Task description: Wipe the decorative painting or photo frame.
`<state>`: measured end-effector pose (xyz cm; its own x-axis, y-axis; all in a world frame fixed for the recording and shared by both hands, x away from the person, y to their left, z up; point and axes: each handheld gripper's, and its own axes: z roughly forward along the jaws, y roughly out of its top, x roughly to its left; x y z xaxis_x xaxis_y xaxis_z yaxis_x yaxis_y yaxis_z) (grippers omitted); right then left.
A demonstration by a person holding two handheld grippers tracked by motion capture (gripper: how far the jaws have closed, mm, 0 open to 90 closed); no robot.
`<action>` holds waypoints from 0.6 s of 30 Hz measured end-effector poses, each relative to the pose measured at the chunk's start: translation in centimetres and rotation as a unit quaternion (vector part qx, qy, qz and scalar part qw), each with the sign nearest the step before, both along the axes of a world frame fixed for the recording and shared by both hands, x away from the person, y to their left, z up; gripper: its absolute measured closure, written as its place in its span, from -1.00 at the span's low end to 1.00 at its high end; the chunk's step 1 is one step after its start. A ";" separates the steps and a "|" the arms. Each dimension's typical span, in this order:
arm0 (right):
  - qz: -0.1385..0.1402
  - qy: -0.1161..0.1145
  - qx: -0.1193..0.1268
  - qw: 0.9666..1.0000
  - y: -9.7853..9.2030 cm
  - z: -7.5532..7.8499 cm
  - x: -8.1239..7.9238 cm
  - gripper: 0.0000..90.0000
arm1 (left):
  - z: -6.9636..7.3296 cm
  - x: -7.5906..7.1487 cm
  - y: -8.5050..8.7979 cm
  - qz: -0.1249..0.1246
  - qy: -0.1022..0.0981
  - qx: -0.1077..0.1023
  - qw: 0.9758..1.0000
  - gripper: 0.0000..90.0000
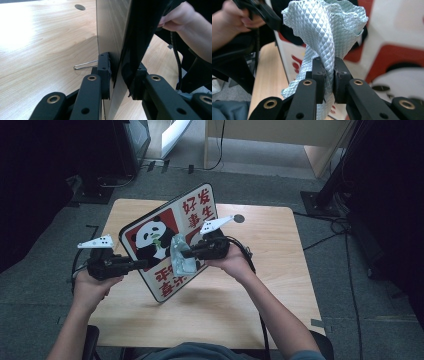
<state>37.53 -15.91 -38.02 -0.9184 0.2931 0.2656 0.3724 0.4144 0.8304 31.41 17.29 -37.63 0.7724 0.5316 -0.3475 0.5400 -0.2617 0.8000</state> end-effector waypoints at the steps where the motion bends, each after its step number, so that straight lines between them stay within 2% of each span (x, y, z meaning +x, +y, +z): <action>1: 0.003 -0.002 0.003 1.000 0.2 0.4 0.0 0.84 | 0.0 0.0 0.0 0.001 0.000 0.000 1.000 0.69; 4: 0.015 -0.007 0.009 1.000 0.8 1.4 0.0 0.84 | 0.0 -0.1 0.0 0.003 -0.001 0.001 1.000 0.69; 11: 0.024 -0.013 0.027 0.999 2.0 3.2 0.4 0.84 | 0.0 -0.2 -0.1 0.007 -0.002 0.003 1.000 0.70; 16: 0.035 -0.029 0.039 0.998 2.7 4.7 0.2 0.84 | 0.1 -0.3 -0.1 0.007 0.002 0.003 1.000 0.70; 18: 0.030 -0.043 0.046 0.998 2.8 5.2 0.0 0.84 | 0.0 -0.3 0.0 0.006 0.005 0.002 1.000 0.69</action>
